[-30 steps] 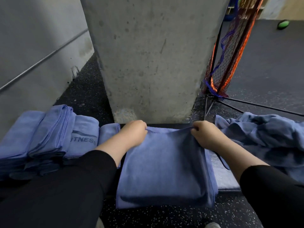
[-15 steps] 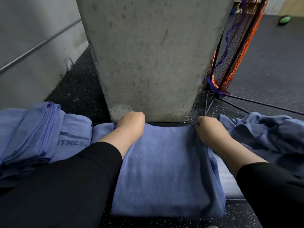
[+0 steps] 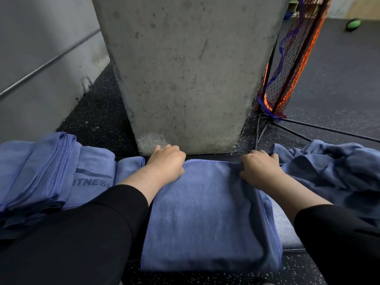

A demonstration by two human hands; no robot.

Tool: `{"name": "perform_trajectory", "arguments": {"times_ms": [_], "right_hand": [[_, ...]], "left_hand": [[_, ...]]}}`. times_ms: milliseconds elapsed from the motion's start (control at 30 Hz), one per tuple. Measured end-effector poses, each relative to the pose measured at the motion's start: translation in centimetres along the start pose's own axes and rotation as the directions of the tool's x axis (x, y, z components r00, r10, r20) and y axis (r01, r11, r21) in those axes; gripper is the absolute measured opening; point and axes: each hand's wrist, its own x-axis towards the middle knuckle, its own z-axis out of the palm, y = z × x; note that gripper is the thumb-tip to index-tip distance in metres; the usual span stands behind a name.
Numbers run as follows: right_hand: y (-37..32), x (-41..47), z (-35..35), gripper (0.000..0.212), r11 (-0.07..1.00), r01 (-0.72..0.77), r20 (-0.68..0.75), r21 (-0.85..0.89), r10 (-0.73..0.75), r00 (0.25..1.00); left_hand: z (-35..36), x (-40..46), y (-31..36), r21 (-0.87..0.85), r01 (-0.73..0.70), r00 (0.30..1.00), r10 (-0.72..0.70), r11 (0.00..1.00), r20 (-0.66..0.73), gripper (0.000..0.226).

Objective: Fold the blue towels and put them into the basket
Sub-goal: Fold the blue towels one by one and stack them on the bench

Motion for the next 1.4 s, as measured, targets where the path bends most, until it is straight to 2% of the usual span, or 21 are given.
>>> {"name": "perform_trajectory", "arguments": {"times_ms": [67, 133, 233, 300, 400, 500, 667, 700, 767, 833, 867, 1000, 1133, 1267, 1333, 1400], "right_hand": [[0.3, -0.2, -0.5, 0.028, 0.997, -0.006, -0.014, 0.078, 0.007, 1.000], [0.9, -0.5, -1.7, 0.022, 0.965, -0.018, -0.038, 0.260, 0.028, 0.999], [2.2, -1.4, -4.0, 0.013, 0.879, -0.026, -0.122, 0.476, 0.095, 0.988], [3.2, -2.3, -5.1, 0.006, 0.834, -0.028, -0.159, 0.551, 0.137, 0.978], [4.7, -3.9, -6.6, 0.013, 0.776, -0.030, -0.163, 0.630, 0.171, 0.972], [6.1, -5.5, -8.4, 0.005, 0.752, 0.005, -0.219, 0.660, 0.186, 0.958], [6.3, -8.2, -11.2, 0.012, 0.694, 0.104, -0.319, 0.712, 0.187, 0.929], [6.1, -8.7, -11.8, 0.012, 0.649, 0.140, -0.350, 0.748, 0.206, 0.914], [5.6, -9.5, -13.4, 0.010, 0.484, 0.239, -0.405, 0.842, 0.273, 0.873], [5.2, -10.1, -14.9, 0.009, 0.337, 0.312, -0.427, 0.888, 0.355, 0.832], [5.1, -10.3, -15.5, 0.009, 0.305, 0.323, -0.425, 0.896, 0.379, 0.822], [4.8, -11.3, -16.2, 0.008, 0.295, 0.354, -0.453, 0.888, 0.423, 0.785], [4.4, -12.4, -16.8, 0.007, 0.334, 0.367, -0.485, 0.868, 0.417, 0.769], [4.5, -13.4, -17.3, 0.008, 0.277, 0.370, -0.458, 0.887, 0.418, 0.785], [4.6, -14.1, -17.8, 0.009, 0.206, 0.381, -0.433, 0.901, 0.426, 0.794], [4.8, -14.7, -18.1, 0.010, 0.159, 0.390, -0.420, 0.907, 0.407, 0.811]], "left_hand": [[-0.4, -0.2, 0.0, -0.052, -0.003, 0.999, 0.001, 0.999, -0.040, 0.011], [-1.5, -0.5, -0.1, -0.261, 0.026, 0.994, -0.054, 0.965, -0.100, 0.008], [-3.8, -1.3, -0.7, -0.587, 0.041, 0.965, -0.184, 0.809, -0.186, 0.017], [-5.3, -2.3, -1.2, -0.661, 0.030, 0.950, -0.227, 0.750, -0.214, 0.028], [-7.2, -4.3, -1.9, -0.705, -0.006, 0.938, -0.241, 0.709, -0.251, 0.036], [-8.7, -6.4, -2.3, -0.736, -0.058, 0.926, -0.240, 0.675, -0.292, 0.040], [-11.2, -9.9, -1.9, -0.828, -0.114, 0.914, -0.268, 0.549, -0.304, 0.044], [-11.8, -10.5, -1.8, -0.842, -0.125, 0.909, -0.280, 0.526, -0.310, 0.044], [-13.2, -11.6, -1.8, -0.872, -0.166, 0.893, -0.305, 0.460, -0.331, 0.038], [-14.3, -12.5, -2.0, -0.918, -0.228, 0.889, -0.316, 0.325, -0.332, 0.026], [-14.6, -12.8, -2.3, -0.931, -0.243, 0.892, -0.315, 0.273, -0.325, 0.023], [-14.9, -14.1, -2.9, -0.939, -0.245, 0.888, -0.333, 0.241, -0.318, 0.019], [-15.2, -15.0, -2.6, -0.913, -0.293, 0.822, -0.413, 0.284, -0.392, 0.017], [-15.6, -16.1, -2.3, -0.899, -0.348, 0.779, -0.451, 0.266, -0.436, 0.018], [-16.0, -16.6, -2.1, -0.919, -0.341, 0.803, -0.448, 0.197, -0.394, 0.020], [-16.3, -17.0, -2.0, -0.956, -0.285, 0.868, -0.403, 0.075, -0.290, 0.020]]}}
